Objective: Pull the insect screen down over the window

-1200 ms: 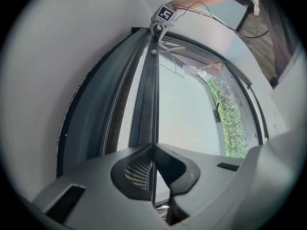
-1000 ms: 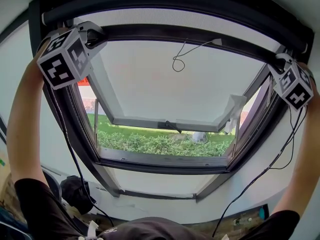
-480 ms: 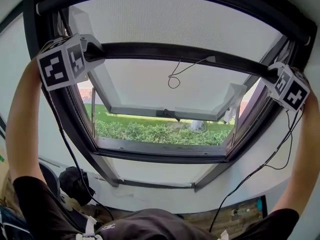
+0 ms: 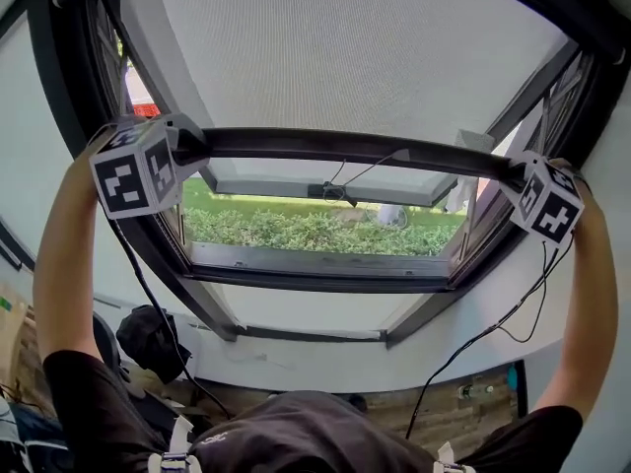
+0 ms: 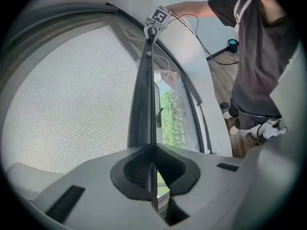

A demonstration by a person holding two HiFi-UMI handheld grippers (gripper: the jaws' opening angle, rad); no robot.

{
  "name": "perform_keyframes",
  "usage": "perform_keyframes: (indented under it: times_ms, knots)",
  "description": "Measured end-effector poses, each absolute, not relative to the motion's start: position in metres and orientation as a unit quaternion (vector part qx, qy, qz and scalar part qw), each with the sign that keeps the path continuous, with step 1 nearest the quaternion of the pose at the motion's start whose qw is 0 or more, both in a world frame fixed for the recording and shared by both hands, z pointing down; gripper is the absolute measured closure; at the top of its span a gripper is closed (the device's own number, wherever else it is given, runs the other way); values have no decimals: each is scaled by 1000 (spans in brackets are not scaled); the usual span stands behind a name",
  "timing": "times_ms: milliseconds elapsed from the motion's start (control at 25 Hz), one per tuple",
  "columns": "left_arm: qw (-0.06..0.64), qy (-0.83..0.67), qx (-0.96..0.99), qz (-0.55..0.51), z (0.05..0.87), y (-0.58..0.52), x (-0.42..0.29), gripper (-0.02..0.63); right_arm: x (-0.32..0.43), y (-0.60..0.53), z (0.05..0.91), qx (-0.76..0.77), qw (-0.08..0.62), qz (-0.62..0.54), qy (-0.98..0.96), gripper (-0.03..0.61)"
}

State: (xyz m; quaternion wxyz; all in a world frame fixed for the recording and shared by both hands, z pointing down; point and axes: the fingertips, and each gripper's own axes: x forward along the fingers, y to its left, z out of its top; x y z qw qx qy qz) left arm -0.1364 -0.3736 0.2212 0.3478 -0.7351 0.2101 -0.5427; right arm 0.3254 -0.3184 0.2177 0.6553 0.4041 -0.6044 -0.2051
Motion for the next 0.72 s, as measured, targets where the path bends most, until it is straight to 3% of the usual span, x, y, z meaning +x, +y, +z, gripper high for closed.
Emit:
perform_keyframes:
  times_ms: [320, 720]
  knots:
    - [354, 222, -728, -544, 292, -376, -137, 583, 325, -319, 285, 391, 658, -201, -611, 548]
    - [288, 194, -756, -555, 392, -375, -138, 583, 326, -320, 382, 357, 673, -163, -626, 548]
